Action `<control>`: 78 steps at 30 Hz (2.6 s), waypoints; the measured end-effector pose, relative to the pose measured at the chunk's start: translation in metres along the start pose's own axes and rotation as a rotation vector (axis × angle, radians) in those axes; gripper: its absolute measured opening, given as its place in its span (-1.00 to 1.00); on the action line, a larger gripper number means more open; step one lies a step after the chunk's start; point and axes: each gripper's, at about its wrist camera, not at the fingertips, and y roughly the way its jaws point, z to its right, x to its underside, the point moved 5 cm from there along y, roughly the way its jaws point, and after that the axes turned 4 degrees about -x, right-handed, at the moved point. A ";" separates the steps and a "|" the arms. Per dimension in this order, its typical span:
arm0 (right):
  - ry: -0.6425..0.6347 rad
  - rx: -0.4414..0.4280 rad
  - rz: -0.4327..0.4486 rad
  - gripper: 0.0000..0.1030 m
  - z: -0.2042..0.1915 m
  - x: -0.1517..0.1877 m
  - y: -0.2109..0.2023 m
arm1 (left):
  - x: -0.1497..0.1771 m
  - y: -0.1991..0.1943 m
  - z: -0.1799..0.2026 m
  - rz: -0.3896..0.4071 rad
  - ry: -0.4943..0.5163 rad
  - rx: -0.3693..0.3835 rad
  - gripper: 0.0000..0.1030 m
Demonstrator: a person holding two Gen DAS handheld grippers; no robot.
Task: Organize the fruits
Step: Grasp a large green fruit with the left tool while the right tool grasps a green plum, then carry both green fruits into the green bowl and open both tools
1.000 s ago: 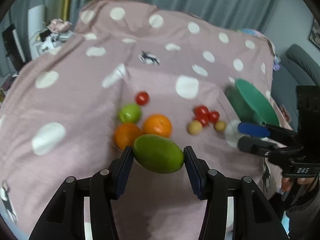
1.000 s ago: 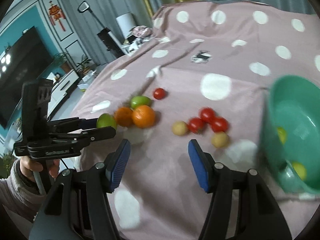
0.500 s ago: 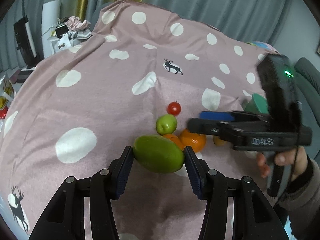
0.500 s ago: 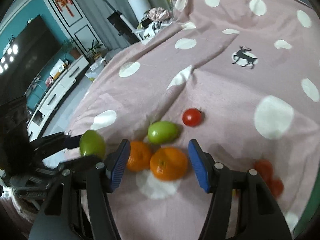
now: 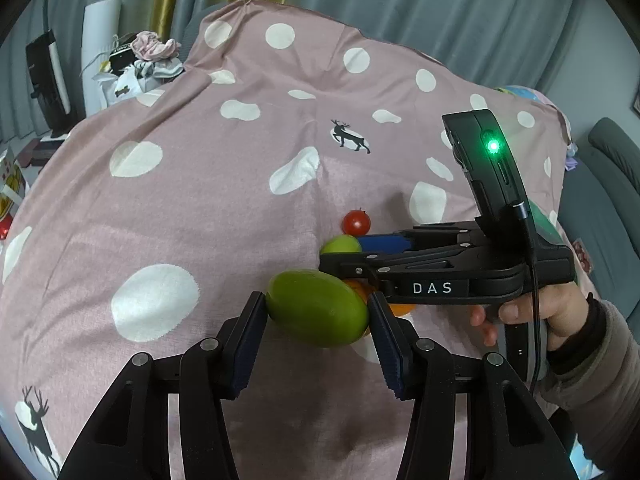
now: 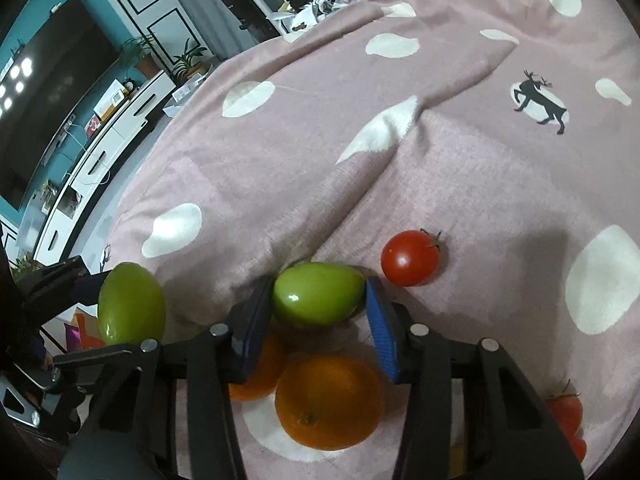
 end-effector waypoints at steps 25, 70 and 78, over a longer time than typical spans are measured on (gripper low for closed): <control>0.136 -0.004 0.261 -0.10 -0.007 0.094 -0.134 | 0.005 -0.019 0.080 0.018 0.149 0.015 0.02; 0.432 0.219 0.589 -0.10 0.097 0.211 -0.277 | -0.035 0.025 0.278 -0.014 0.435 0.260 0.02; 0.460 0.248 0.604 -0.10 0.114 0.221 -0.283 | -0.038 0.049 0.308 -0.035 0.495 0.255 0.02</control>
